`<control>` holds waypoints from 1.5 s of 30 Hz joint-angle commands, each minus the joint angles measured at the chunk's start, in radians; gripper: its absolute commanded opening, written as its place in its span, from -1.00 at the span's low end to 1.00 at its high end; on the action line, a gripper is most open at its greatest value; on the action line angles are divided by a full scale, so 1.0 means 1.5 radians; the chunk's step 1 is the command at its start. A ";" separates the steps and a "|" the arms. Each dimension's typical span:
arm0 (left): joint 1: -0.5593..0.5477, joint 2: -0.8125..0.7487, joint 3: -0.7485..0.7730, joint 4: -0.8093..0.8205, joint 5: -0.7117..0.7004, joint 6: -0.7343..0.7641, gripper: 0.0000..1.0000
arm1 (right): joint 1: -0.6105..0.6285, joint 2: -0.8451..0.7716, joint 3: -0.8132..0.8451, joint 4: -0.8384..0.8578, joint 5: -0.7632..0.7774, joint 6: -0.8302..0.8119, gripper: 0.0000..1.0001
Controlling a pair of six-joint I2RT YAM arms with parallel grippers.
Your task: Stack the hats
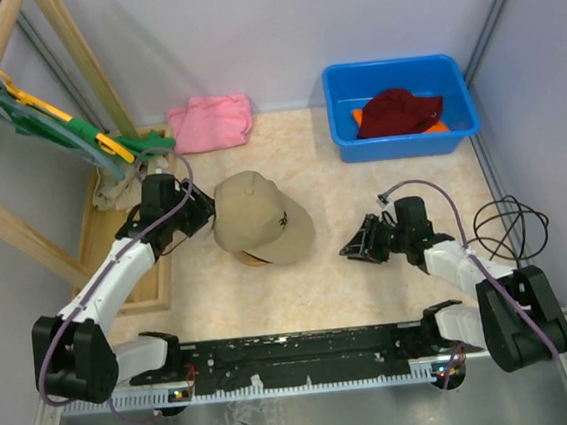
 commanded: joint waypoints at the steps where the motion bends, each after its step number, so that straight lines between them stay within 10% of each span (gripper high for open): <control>1: 0.001 -0.057 0.015 0.001 0.035 -0.003 0.34 | 0.011 0.016 0.037 0.027 -0.005 -0.011 -0.30; 27: 0.001 -0.240 0.008 -0.129 -0.155 -0.042 0.43 | 0.025 0.044 0.049 0.046 -0.008 -0.008 -0.30; 36: -0.001 -0.271 -0.052 -0.169 -0.057 -0.039 -0.67 | 0.026 0.057 0.053 0.057 -0.011 -0.005 -0.30; 45: -0.007 -0.317 -0.137 -0.234 0.012 -0.083 -1.00 | 0.027 0.068 0.062 0.061 -0.012 -0.004 -0.30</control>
